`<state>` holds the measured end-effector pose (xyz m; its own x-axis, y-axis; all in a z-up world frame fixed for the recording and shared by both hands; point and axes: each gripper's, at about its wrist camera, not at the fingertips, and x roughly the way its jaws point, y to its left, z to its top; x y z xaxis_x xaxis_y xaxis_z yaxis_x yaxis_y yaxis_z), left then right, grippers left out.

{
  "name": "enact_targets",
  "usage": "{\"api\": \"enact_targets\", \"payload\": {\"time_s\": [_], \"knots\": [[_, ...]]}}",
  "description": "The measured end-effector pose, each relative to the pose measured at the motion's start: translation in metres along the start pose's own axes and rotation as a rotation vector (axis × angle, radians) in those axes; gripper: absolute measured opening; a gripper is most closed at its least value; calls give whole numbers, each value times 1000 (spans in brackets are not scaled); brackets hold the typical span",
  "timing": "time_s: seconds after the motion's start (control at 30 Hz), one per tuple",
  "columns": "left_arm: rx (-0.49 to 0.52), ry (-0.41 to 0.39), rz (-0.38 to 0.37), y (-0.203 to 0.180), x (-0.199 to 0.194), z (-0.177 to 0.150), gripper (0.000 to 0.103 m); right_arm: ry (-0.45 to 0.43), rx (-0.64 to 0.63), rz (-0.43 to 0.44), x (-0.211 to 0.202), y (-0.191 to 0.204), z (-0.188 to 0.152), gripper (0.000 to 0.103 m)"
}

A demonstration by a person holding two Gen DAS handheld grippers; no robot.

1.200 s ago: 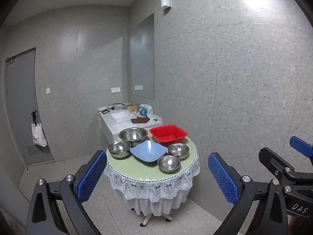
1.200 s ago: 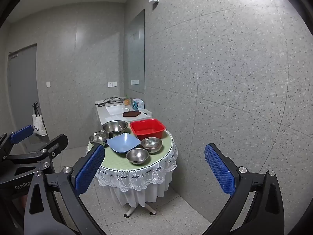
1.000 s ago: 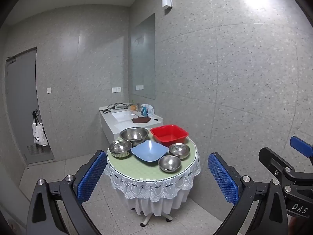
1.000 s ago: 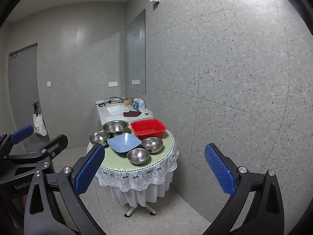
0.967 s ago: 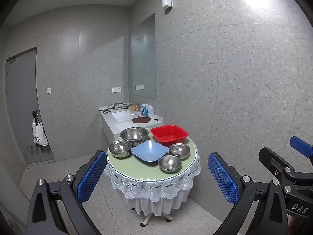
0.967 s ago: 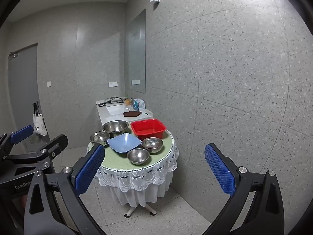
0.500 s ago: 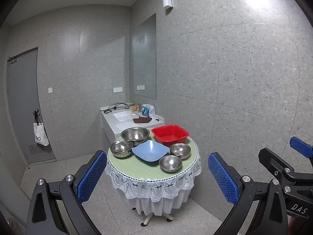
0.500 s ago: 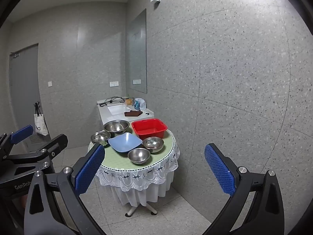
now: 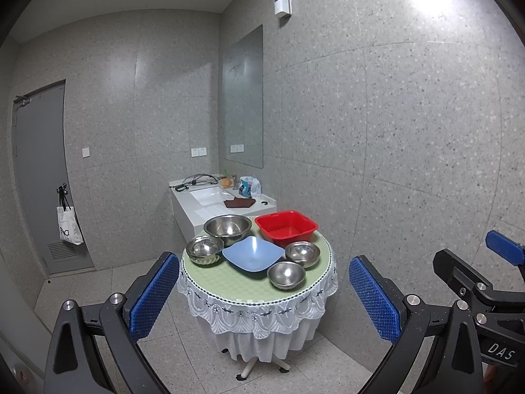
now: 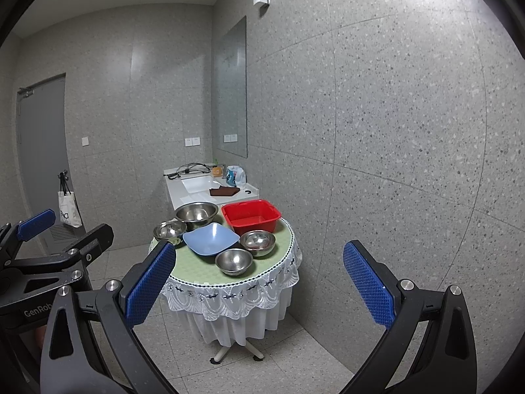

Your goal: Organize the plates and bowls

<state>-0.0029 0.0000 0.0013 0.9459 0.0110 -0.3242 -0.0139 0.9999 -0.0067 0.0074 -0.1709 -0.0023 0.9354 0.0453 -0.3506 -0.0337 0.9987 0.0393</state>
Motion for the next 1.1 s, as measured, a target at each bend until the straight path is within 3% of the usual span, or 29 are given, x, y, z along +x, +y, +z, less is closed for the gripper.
{"api": "enact_targets", "payload": {"time_s": [1.1], "knots": [[-3, -12, 7, -2, -7, 2, 102, -5, -7, -3, -10, 11, 3, 103]]}}
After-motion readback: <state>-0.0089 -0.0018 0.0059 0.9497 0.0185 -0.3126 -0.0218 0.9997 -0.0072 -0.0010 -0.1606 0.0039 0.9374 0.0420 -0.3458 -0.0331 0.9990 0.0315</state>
